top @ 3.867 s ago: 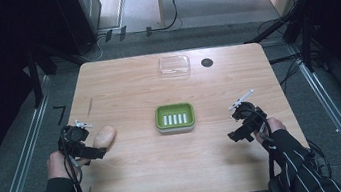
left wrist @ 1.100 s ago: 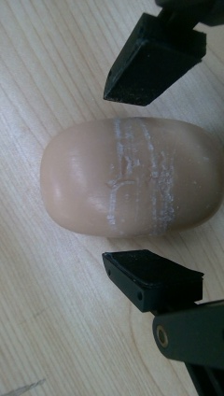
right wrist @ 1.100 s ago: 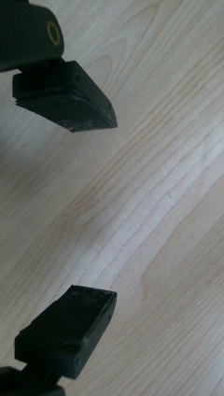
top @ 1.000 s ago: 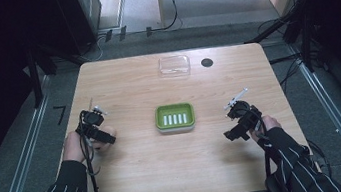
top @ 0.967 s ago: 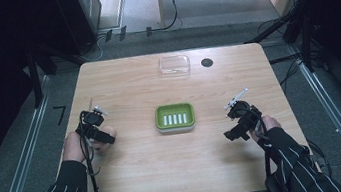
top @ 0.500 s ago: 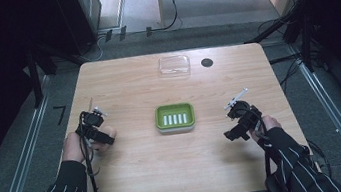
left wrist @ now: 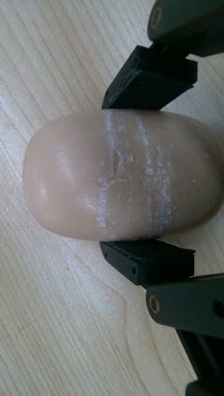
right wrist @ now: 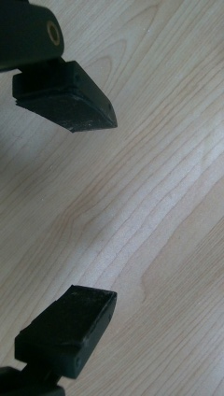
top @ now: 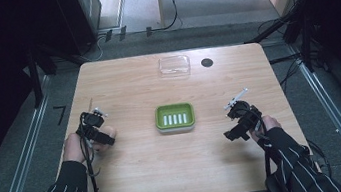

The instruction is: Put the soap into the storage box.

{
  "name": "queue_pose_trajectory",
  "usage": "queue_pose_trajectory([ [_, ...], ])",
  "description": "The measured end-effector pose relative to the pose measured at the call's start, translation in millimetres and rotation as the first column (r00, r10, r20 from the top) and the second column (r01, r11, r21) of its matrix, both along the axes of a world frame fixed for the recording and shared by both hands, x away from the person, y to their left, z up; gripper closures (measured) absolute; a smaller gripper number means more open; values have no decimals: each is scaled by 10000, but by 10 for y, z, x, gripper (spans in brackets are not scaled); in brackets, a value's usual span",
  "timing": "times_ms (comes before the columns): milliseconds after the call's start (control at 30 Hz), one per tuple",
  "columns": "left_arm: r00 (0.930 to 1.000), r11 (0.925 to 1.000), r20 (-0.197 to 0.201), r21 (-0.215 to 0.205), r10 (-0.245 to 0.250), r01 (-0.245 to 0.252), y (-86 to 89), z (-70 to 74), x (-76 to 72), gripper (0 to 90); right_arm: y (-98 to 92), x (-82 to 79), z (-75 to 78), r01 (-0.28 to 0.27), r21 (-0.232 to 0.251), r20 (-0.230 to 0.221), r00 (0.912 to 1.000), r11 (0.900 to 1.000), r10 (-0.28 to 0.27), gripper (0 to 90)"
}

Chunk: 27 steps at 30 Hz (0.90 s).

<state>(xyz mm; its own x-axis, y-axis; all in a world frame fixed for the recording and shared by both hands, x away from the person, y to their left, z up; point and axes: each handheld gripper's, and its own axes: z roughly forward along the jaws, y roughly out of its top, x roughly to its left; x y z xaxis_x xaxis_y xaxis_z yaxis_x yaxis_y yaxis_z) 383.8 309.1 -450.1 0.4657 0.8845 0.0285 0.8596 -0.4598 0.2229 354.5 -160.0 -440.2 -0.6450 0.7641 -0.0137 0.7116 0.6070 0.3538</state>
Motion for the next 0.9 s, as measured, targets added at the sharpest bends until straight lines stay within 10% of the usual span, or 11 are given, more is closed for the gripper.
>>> queue_pose_trajectory([
  [900, 9995, 10000, 304, -67, -62, 64, 40, 35, -55, 335, 4, 1, 0, -30, -49, -13, 10000, 10000, 29, 154],
])
